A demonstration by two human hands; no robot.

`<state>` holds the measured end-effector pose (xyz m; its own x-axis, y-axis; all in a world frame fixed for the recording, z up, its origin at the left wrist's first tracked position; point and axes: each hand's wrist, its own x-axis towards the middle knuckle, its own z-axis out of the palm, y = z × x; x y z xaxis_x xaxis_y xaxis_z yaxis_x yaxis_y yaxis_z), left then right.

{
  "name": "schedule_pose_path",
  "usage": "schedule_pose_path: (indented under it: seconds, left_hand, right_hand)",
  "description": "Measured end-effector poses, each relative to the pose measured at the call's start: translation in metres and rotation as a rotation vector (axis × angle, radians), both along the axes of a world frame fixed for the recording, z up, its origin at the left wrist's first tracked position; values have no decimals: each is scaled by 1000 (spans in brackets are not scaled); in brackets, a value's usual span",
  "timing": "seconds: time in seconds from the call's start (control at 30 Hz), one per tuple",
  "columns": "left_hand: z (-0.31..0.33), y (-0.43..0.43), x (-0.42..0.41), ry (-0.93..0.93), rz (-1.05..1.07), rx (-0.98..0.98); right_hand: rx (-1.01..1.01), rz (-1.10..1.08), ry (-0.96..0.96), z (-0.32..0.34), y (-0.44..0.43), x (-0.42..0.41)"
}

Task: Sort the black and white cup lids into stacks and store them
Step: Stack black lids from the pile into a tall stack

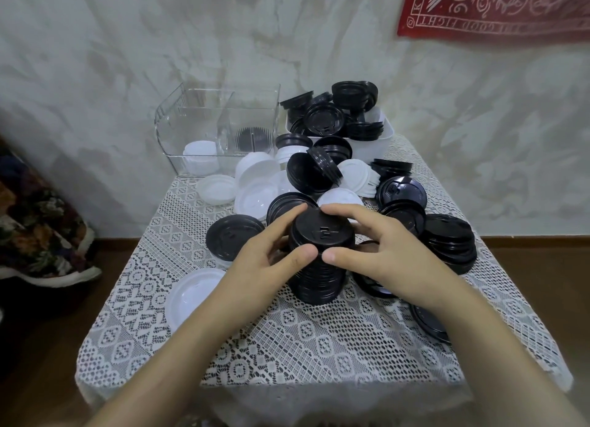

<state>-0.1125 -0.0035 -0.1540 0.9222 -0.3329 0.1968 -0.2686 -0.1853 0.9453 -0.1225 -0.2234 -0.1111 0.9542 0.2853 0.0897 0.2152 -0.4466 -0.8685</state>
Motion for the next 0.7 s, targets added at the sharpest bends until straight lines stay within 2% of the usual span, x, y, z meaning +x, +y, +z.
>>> schedule_pose_path:
  seconds: [0.37, 0.6, 0.7]
  left_hand:
    - [-4, 3, -1, -5, -24, 75]
    - [-5, 6, -5, -14, -37, 121]
    - [-2, 5, -5, -4, -40, 98]
  right_hand:
    - [7, 6, 12, -2, -1, 1]
    - [-56, 32, 14, -8, -1, 2]
    - [-16, 4, 18, -8, 0, 0]
